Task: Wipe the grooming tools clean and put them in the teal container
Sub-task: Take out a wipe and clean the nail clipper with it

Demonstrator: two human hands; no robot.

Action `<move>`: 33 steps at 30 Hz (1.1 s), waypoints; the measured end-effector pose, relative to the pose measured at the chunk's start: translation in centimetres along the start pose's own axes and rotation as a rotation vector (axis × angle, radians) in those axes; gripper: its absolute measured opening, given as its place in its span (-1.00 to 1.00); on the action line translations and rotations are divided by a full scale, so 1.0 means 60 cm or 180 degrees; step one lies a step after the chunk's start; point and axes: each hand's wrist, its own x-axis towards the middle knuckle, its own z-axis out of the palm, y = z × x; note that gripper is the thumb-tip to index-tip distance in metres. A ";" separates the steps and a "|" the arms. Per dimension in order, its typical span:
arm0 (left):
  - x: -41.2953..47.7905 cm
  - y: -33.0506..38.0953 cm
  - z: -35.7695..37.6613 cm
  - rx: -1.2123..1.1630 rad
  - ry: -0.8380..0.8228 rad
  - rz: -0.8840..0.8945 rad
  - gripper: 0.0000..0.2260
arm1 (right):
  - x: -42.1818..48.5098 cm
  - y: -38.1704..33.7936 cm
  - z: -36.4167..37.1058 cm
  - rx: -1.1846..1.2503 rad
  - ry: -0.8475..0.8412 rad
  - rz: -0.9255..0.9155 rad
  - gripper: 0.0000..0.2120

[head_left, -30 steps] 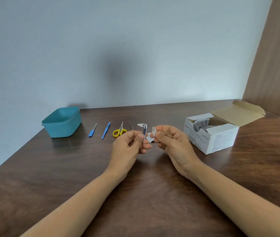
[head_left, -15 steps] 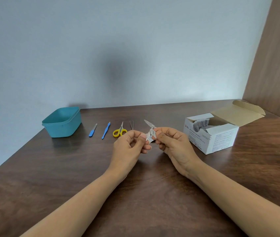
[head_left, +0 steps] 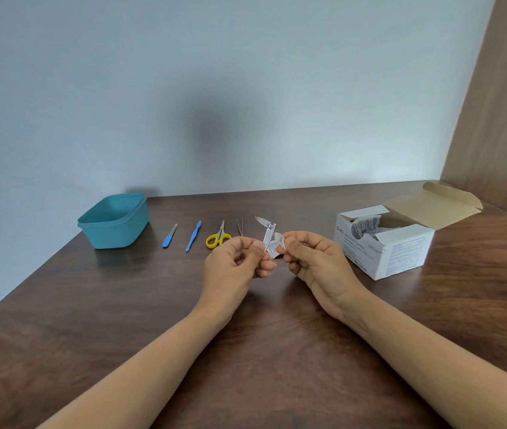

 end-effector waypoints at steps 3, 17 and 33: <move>0.000 -0.001 0.001 0.0062 -0.0028 0.0011 -0.88 | 0.001 0.001 0.000 -0.0020 -0.0016 0.0034 -0.95; 0.000 0.000 -0.002 0.0146 -0.0083 0.0048 -0.87 | 0.004 -0.001 -0.001 0.0009 0.0031 0.0075 -0.90; -0.001 -0.004 -0.003 0.0411 -0.0123 0.0300 -0.89 | -0.001 0.009 -0.001 -0.0692 -0.0098 -0.0284 -0.95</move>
